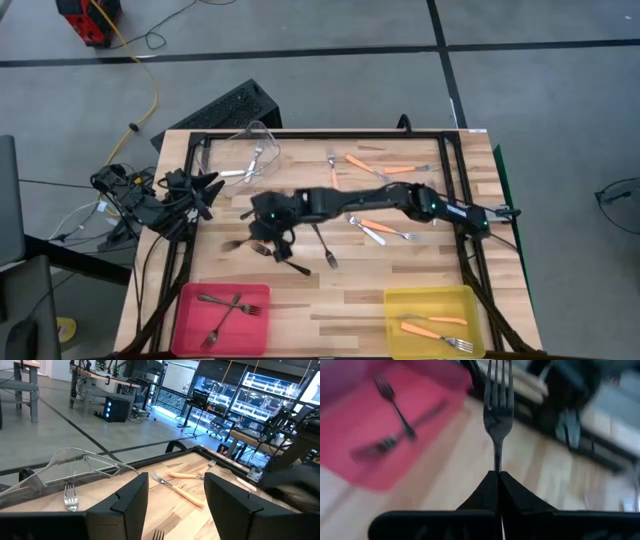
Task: Sort silverware by color (type)
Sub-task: Put the black fork into the red bin
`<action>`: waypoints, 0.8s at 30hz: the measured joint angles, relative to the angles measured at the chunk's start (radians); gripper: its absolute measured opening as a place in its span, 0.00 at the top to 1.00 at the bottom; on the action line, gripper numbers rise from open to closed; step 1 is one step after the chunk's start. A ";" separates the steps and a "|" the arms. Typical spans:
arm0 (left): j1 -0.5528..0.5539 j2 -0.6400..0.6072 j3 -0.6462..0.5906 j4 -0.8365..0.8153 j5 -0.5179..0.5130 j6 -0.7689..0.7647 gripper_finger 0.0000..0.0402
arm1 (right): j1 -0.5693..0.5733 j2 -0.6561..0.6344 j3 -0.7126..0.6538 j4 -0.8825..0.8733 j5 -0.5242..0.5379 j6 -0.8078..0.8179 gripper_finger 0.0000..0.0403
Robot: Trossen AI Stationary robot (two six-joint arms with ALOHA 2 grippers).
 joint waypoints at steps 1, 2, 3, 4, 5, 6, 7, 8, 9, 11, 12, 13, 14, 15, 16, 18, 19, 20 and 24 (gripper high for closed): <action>0.000 0.000 0.000 0.000 0.000 0.000 0.56 | 0.013 0.000 0.000 0.030 0.000 0.000 0.95; 0.000 0.000 0.000 0.000 0.000 0.000 0.56 | 0.026 0.000 0.000 0.055 0.000 0.000 0.95; 0.000 0.000 0.000 0.000 0.000 0.000 0.56 | 0.040 0.000 0.000 0.080 0.000 0.000 0.95; 0.000 0.000 0.000 0.000 0.000 0.000 0.56 | 0.052 0.000 0.000 0.106 0.000 0.000 0.94; 0.000 0.000 0.000 0.000 0.001 0.000 0.56 | 0.064 0.000 0.000 0.132 0.000 0.001 0.93; 0.000 0.000 0.000 0.000 0.001 0.000 0.56 | 0.076 0.000 0.000 0.155 0.000 0.001 0.93; 0.000 0.000 0.000 0.000 0.001 0.000 0.56 | 0.088 0.000 0.000 0.175 0.000 0.001 0.93; 0.000 0.000 0.000 0.000 0.001 0.000 0.56 | 0.100 0.000 0.000 0.194 0.000 0.001 0.93; 0.000 0.000 0.000 0.000 0.001 0.000 0.56 | 0.112 0.001 0.000 0.211 0.000 0.001 0.93; 0.000 0.000 0.000 0.000 0.001 0.000 0.56 | 0.137 0.009 0.000 0.263 0.000 0.001 0.93; 0.000 0.000 0.000 0.000 0.001 0.000 0.56 | 0.146 0.010 0.000 0.277 0.000 0.001 0.94; 0.000 0.000 0.000 0.000 0.002 0.000 0.56 | 0.157 0.012 0.000 0.294 0.000 0.002 0.94; 0.000 0.000 0.000 0.000 0.002 0.000 0.56 | 0.167 0.018 0.000 0.314 0.000 0.003 0.93; 0.000 0.000 0.000 0.000 0.002 0.000 0.56 | 0.176 0.027 0.000 0.346 0.000 0.006 0.93; 0.000 0.000 0.000 0.000 0.002 0.000 0.56 | 0.185 0.032 0.000 0.370 0.000 0.013 0.93; 0.000 0.000 0.000 0.000 0.002 0.000 0.56 | 0.197 0.042 -0.001 0.405 -0.007 0.035 0.93; 0.000 0.000 0.000 0.000 0.002 0.000 0.56 | 0.202 0.055 -0.001 0.437 -0.011 0.043 0.93; 0.000 0.000 0.000 0.000 0.002 0.000 0.56 | 0.207 0.066 -0.001 0.469 -0.013 0.050 0.93; 0.000 0.000 0.000 0.000 0.003 0.000 0.56 | 0.222 0.101 -0.001 0.533 -0.014 0.077 0.93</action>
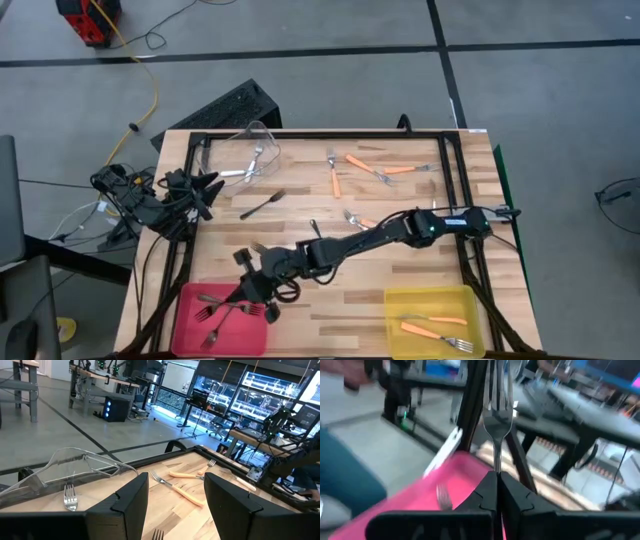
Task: Sort silverware by color (type)
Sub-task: Put the black fork into the red bin
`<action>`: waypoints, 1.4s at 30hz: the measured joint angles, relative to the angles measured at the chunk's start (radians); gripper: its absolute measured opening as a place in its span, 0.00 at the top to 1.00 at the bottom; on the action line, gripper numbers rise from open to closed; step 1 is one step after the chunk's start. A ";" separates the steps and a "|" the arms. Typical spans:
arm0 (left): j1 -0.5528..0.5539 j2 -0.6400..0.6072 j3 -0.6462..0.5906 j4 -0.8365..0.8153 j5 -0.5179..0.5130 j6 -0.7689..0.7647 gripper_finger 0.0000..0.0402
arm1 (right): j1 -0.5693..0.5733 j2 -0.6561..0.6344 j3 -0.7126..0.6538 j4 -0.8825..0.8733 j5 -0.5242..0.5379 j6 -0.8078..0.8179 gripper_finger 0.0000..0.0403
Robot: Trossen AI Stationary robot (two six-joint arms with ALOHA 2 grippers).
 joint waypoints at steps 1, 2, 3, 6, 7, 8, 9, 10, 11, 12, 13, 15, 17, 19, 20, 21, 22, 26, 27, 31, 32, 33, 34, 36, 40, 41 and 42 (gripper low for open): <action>0.000 0.000 0.000 0.001 0.000 0.000 0.56 | 0.003 0.012 0.002 0.031 0.001 0.014 0.93; 0.000 0.000 0.000 0.000 0.000 0.000 0.56 | 0.004 0.017 0.001 0.035 0.001 0.031 0.93; 0.000 0.000 0.000 0.000 0.001 0.000 0.56 | 0.004 0.023 -0.001 0.043 0.001 0.053 0.92; 0.000 0.000 0.000 0.000 0.002 0.000 0.56 | 0.002 0.057 0.000 0.114 -0.019 0.106 0.92; 0.000 0.000 0.000 0.000 0.002 0.000 0.56 | 0.003 0.060 0.000 0.114 -0.021 0.123 0.92; 0.000 0.000 0.000 0.000 0.002 0.000 0.56 | 0.002 0.064 -0.001 0.119 -0.026 0.136 0.93; 0.000 0.000 0.000 0.000 0.002 0.000 0.56 | 0.001 0.076 0.000 0.134 -0.027 0.141 0.93; 0.000 0.000 0.000 0.000 0.002 0.000 0.56 | -0.001 0.084 0.002 0.146 -0.027 0.148 0.93; 0.000 0.000 0.000 0.000 0.002 0.000 0.56 | -0.001 0.088 0.001 0.145 -0.028 0.159 0.93; 0.000 0.000 0.000 -0.001 0.002 0.000 0.56 | -0.001 0.091 0.000 0.148 -0.035 0.178 0.92; 0.000 0.000 0.000 0.000 0.002 0.000 0.56 | -0.002 0.095 -0.001 0.148 -0.047 0.192 0.92; 0.000 0.000 0.000 -0.001 0.002 0.000 0.56 | -0.002 0.115 0.001 0.174 -0.049 0.215 0.92; 0.000 0.000 0.000 -0.001 0.003 0.000 0.56 | -0.001 0.123 0.000 0.179 -0.052 0.234 0.92; 0.000 0.000 0.000 -0.001 0.011 0.000 0.56 | -0.002 0.141 -0.004 0.189 -0.058 0.246 0.93; 0.000 0.000 0.000 -0.001 0.018 0.000 0.56 | -0.003 0.151 -0.002 0.208 -0.059 0.254 0.93; 0.000 0.000 0.000 -0.001 0.023 0.000 0.56 | -0.003 0.155 -0.003 0.205 -0.060 0.266 0.93; 0.000 0.000 0.000 -0.002 0.027 0.000 0.56 | -0.004 0.159 -0.005 0.203 -0.067 0.281 0.93; 0.000 0.002 0.000 -0.003 0.028 0.000 0.56 | -0.008 0.194 -0.002 0.210 -0.072 0.310 0.92; 0.000 0.002 0.000 -0.003 0.028 0.000 0.56 | -0.009 0.203 -0.004 0.211 -0.074 0.330 0.92; 0.000 0.003 0.000 -0.003 0.031 0.000 0.56 | -0.017 0.244 -0.007 0.255 -0.090 0.421 0.92; 0.000 0.004 0.000 -0.003 0.030 0.000 0.56 | -0.020 0.245 -0.007 0.263 -0.100 0.430 0.92; 0.000 0.005 0.000 -0.003 0.031 0.000 0.56 | -0.021 0.248 -0.005 0.276 -0.101 0.434 0.92; 0.000 0.005 0.000 -0.003 0.031 0.000 0.56 | -0.022 0.250 -0.001 0.286 -0.101 0.435 0.92; 0.000 0.005 0.000 -0.003 0.031 0.000 0.56 | -0.029 0.248 -0.001 0.286 -0.102 0.436 0.92; 0.000 0.005 0.000 -0.003 0.030 0.000 0.56 | -0.035 0.252 -0.003 0.243 -0.101 0.449 0.92; 0.000 0.005 0.000 -0.003 0.031 0.000 0.56 | -0.035 0.252 -0.003 0.232 -0.101 0.453 0.92; 0.000 0.005 0.000 -0.003 0.031 0.000 0.56 | -0.036 0.251 -0.003 0.218 -0.101 0.454 0.92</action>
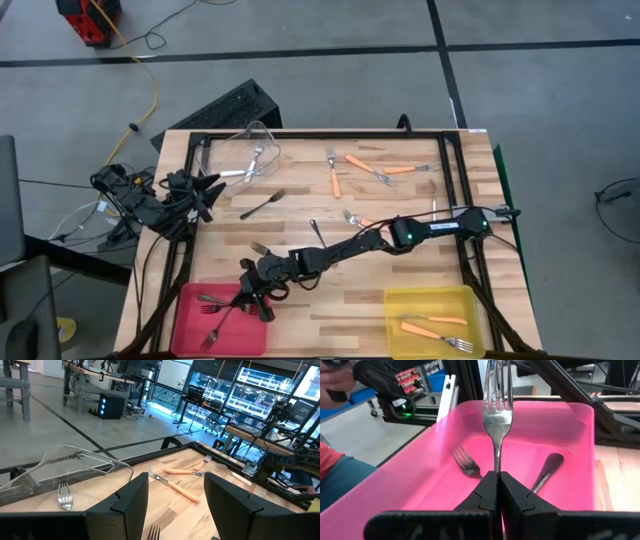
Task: Sort silverware by color (type)
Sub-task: Put the black fork into the red bin, then put the white fork into the transparent bin
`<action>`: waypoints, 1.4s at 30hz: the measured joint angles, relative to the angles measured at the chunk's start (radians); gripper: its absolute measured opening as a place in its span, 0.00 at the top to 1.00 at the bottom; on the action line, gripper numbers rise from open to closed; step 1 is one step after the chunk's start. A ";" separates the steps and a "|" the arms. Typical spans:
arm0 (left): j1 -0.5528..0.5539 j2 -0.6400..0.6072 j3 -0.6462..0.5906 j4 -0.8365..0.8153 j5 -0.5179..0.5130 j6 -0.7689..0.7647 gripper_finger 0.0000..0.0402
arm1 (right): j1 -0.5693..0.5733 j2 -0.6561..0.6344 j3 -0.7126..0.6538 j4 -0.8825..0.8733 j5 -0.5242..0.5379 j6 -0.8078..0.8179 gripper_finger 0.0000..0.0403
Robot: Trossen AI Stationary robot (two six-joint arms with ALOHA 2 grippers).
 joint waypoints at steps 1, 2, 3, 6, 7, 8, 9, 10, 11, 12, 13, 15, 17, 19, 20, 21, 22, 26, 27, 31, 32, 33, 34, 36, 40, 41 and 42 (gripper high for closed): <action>0.000 0.000 0.000 0.000 -0.001 0.000 0.56 | -0.001 -0.001 0.001 -0.012 0.000 0.000 0.92; 0.000 0.000 0.000 0.000 -0.001 0.000 0.56 | -0.003 -0.002 0.001 -0.020 0.000 -0.001 0.92; 0.000 0.000 0.000 0.000 -0.001 0.000 0.56 | -0.004 -0.002 0.001 -0.024 0.000 0.000 0.92; 0.000 0.000 0.000 0.000 -0.001 0.000 0.56 | -0.004 -0.002 0.001 -0.026 0.001 -0.001 0.92; 0.000 0.000 0.000 0.000 -0.001 0.000 0.56 | -0.004 -0.002 0.001 -0.027 0.001 -0.001 0.92; 0.000 0.000 0.000 0.000 -0.001 0.000 0.56 | -0.004 -0.002 0.001 -0.027 0.001 -0.001 0.92; 0.000 0.000 0.000 0.000 -0.002 0.000 0.56 | -0.004 -0.002 0.001 -0.028 0.001 0.000 0.92; 0.000 0.000 0.000 0.000 -0.002 0.000 0.56 | -0.004 -0.002 0.001 -0.029 0.001 0.000 0.92; 0.000 0.000 0.000 0.000 -0.002 0.000 0.56 | -0.004 -0.002 0.001 -0.029 0.001 0.000 0.92; 0.000 0.000 0.000 0.000 -0.002 0.000 0.56 | -0.004 -0.002 0.001 -0.030 0.001 0.000 0.92; 0.000 0.000 0.000 0.000 -0.002 0.000 0.56 | -0.004 -0.002 0.001 -0.030 0.001 0.000 0.92; 0.000 0.000 0.000 0.000 -0.002 0.000 0.56 | -0.004 -0.002 0.001 -0.030 0.001 0.000 0.92; 0.000 0.000 0.000 0.000 -0.002 0.000 0.56 | -0.004 -0.002 0.001 -0.030 0.001 0.000 0.92; 0.000 0.000 0.000 0.000 -0.002 0.000 0.56 | -0.004 -0.002 0.001 -0.031 0.001 0.000 0.92; 0.000 0.000 0.000 0.000 -0.002 0.000 0.56 | -0.004 -0.002 0.001 -0.031 0.001 0.000 0.92; 0.000 0.000 0.000 0.000 -0.002 0.000 0.56 | -0.004 -0.002 0.001 -0.031 0.001 0.000 0.91; 0.000 0.000 0.000 0.000 -0.002 0.000 0.56 | -0.004 -0.002 0.001 -0.032 0.001 0.000 0.91; 0.000 0.000 0.000 0.000 -0.002 0.000 0.56 | -0.004 -0.002 0.001 -0.033 0.001 0.000 0.86; 0.000 0.000 0.000 0.000 -0.002 0.000 0.56 | -0.004 -0.002 0.001 -0.033 0.000 0.000 0.85; 0.000 0.000 0.000 0.000 -0.002 0.000 0.56 | -0.004 -0.002 0.001 -0.033 0.000 0.000 0.82; 0.000 0.000 0.000 0.000 -0.002 0.000 0.56 | -0.004 -0.002 0.001 -0.033 0.000 0.000 0.82; 0.000 0.000 0.000 0.000 -0.002 0.000 0.56 | -0.004 -0.002 0.001 -0.033 0.000 0.000 0.81; 0.000 0.000 0.000 0.000 -0.002 0.000 0.56 | -0.004 -0.002 0.001 -0.032 0.000 0.000 0.81; 0.000 0.000 0.000 0.000 -0.002 0.000 0.56 | -0.004 -0.002 0.001 -0.030 0.000 0.000 0.81; 0.000 0.000 0.000 0.000 -0.002 0.000 0.56 | -0.004 -0.002 0.001 -0.027 0.000 0.000 0.81; 0.000 0.000 0.000 0.000 -0.002 0.000 0.56 | -0.004 -0.002 0.001 -0.027 0.000 0.000 0.81; 0.000 0.000 0.000 0.000 -0.002 0.000 0.56 | -0.004 -0.002 0.001 -0.027 0.000 0.000 0.81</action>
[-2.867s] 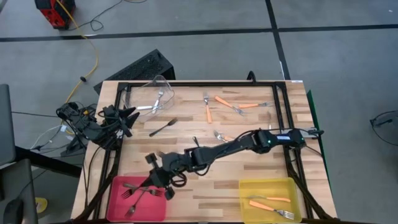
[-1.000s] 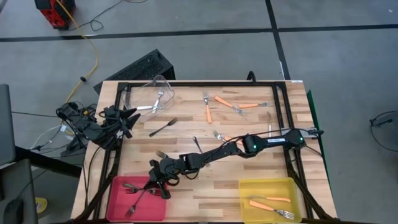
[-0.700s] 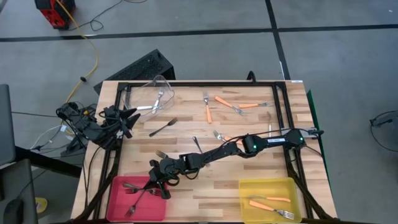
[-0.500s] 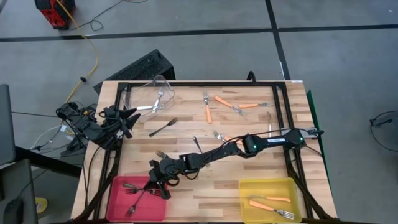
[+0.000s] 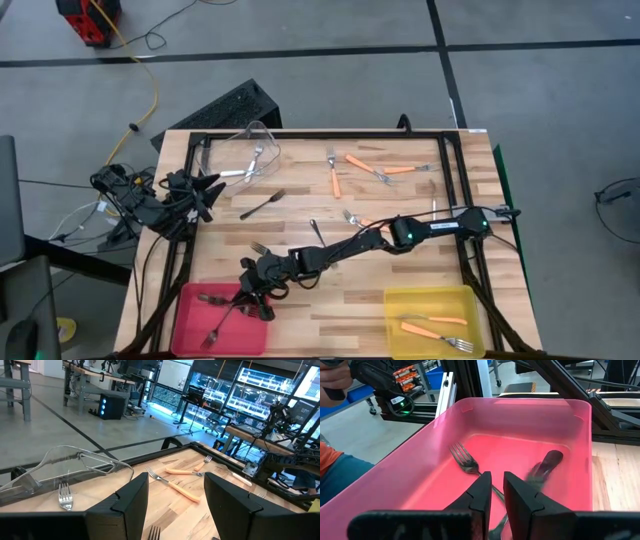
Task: Sort silverware by color (type)
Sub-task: Put the white fork into the transparent bin
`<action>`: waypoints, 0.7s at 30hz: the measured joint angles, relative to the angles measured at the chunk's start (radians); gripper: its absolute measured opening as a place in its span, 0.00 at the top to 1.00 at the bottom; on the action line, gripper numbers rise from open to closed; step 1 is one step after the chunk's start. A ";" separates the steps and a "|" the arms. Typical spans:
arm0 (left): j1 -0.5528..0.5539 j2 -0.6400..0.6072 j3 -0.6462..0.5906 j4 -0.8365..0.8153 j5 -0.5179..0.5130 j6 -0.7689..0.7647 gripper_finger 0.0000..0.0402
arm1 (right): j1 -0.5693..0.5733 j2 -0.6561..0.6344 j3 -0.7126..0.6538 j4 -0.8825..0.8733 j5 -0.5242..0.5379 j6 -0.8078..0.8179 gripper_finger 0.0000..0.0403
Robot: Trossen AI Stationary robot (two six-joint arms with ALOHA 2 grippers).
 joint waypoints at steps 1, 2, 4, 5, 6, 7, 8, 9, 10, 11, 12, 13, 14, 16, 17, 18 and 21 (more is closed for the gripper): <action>0.000 0.000 0.000 0.000 0.000 0.000 0.56 | 0.000 0.000 0.000 0.001 0.000 -0.001 0.81; 0.000 0.000 0.000 0.000 0.000 0.000 0.56 | 0.000 0.000 0.000 0.001 0.000 -0.004 0.81; 0.000 0.000 0.000 0.000 0.000 0.000 0.56 | 0.000 0.000 0.000 0.006 0.000 -0.005 0.81; 0.000 0.000 0.000 0.000 0.000 0.000 0.56 | 0.000 0.000 0.000 0.006 0.000 -0.006 0.81; 0.000 0.000 0.000 0.000 0.000 0.000 0.56 | -0.001 0.000 0.002 0.004 0.000 -0.006 0.81; 0.000 0.000 0.000 0.000 0.000 0.000 0.56 | -0.003 0.000 0.002 0.007 0.000 -0.007 0.81; 0.000 0.000 0.000 0.000 0.000 0.000 0.56 | -0.005 0.000 0.002 0.011 0.000 -0.008 0.81; 0.000 0.000 0.000 0.000 0.000 0.000 0.56 | -0.006 0.000 0.002 0.012 0.000 -0.008 0.81; 0.000 0.000 0.000 0.000 0.000 0.000 0.56 | -0.008 0.000 0.002 0.012 0.000 -0.008 0.81; 0.000 0.000 0.000 0.000 0.000 0.000 0.56 | -0.011 0.000 0.002 0.011 0.000 -0.008 0.81; 0.000 0.000 0.000 0.000 0.000 0.000 0.56 | -0.014 -0.005 0.002 0.004 -0.001 -0.008 0.81; 0.000 0.000 0.000 0.000 0.000 0.000 0.56 | -0.016 -0.007 0.002 0.000 0.000 -0.008 0.81; 0.000 0.000 0.000 0.000 0.000 0.000 0.56 | -0.020 -0.008 0.002 0.001 0.000 -0.008 0.81; 0.000 0.000 0.000 0.000 0.000 0.000 0.56 | -0.027 -0.012 0.002 0.004 -0.001 -0.008 0.81; 0.000 0.000 0.000 0.000 0.000 0.000 0.56 | -0.030 -0.019 0.002 -0.009 0.000 -0.008 0.81; 0.000 0.000 0.000 0.000 0.000 0.000 0.56 | -0.034 -0.027 0.002 -0.018 -0.001 -0.014 0.81; 0.000 0.000 0.000 0.000 -0.001 0.000 0.56 | -0.042 -0.056 0.004 -0.033 -0.001 -0.066 0.81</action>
